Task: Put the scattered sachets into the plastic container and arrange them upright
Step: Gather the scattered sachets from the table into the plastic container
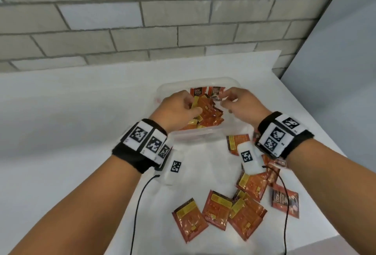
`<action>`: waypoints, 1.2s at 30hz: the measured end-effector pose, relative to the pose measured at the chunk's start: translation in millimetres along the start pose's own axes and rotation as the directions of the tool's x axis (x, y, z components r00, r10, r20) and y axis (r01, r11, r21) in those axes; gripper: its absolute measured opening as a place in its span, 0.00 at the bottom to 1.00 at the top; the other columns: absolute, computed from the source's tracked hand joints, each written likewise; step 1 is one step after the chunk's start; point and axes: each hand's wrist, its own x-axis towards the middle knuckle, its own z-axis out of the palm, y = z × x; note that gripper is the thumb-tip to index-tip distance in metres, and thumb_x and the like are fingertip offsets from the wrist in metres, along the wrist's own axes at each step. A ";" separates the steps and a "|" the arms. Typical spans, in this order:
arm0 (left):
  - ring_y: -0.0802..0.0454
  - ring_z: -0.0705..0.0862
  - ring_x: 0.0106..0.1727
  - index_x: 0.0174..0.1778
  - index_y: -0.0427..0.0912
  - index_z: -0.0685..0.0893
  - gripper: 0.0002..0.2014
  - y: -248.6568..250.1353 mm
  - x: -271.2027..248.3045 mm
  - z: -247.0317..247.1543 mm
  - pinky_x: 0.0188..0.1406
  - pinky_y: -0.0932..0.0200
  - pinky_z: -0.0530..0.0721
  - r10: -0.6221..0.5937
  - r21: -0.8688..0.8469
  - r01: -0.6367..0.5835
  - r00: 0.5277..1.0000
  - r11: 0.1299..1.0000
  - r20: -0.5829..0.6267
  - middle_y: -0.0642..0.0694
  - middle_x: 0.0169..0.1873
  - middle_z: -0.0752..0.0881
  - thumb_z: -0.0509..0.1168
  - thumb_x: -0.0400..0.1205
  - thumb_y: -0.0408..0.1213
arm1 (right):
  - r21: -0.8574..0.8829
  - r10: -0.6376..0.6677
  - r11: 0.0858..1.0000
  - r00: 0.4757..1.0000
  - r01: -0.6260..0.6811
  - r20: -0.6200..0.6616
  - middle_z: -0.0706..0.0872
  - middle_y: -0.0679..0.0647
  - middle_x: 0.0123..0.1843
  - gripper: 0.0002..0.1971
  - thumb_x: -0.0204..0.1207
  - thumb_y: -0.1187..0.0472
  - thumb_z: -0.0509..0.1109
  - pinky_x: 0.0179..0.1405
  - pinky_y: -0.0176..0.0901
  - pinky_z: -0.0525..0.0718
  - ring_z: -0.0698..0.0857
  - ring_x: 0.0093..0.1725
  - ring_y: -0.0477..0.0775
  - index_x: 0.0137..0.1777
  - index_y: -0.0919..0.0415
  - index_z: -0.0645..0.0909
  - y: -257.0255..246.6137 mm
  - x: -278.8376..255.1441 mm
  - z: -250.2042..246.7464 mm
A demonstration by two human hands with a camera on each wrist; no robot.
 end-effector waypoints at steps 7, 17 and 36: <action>0.53 0.83 0.36 0.52 0.44 0.84 0.16 -31.3 -58.0 39.9 0.29 0.62 0.81 -0.055 0.246 -0.067 0.886 0.967 0.460 0.53 0.41 0.81 0.73 0.76 0.50 | -0.264 0.155 0.962 0.937 -0.071 0.312 0.87 0.46 0.27 0.08 0.78 0.61 0.69 0.31 0.30 0.77 0.80 0.26 0.38 0.45 0.65 0.87 43.5 -49.2 -18.8; 0.53 0.74 0.49 0.60 0.52 0.76 0.24 -73.3 -91.1 95.2 0.42 0.58 0.76 -0.090 0.455 -0.250 0.792 0.855 0.603 0.53 0.51 0.70 0.77 0.71 0.46 | -0.694 0.175 0.716 0.943 0.074 0.282 0.75 0.61 0.62 0.23 0.80 0.49 0.64 0.62 0.54 0.78 0.76 0.62 0.61 0.73 0.56 0.73 95.0 -53.3 24.3; 0.50 0.85 0.51 0.67 0.49 0.69 0.17 -70.7 -86.5 94.0 0.49 0.55 0.83 -0.057 0.172 -0.060 0.794 0.983 0.605 0.48 0.57 0.84 0.62 0.83 0.41 | -0.476 0.225 0.876 0.940 -0.081 0.255 0.80 0.52 0.48 0.32 0.76 0.48 0.71 0.41 0.43 0.80 0.80 0.46 0.50 0.74 0.62 0.64 78.1 -68.8 15.1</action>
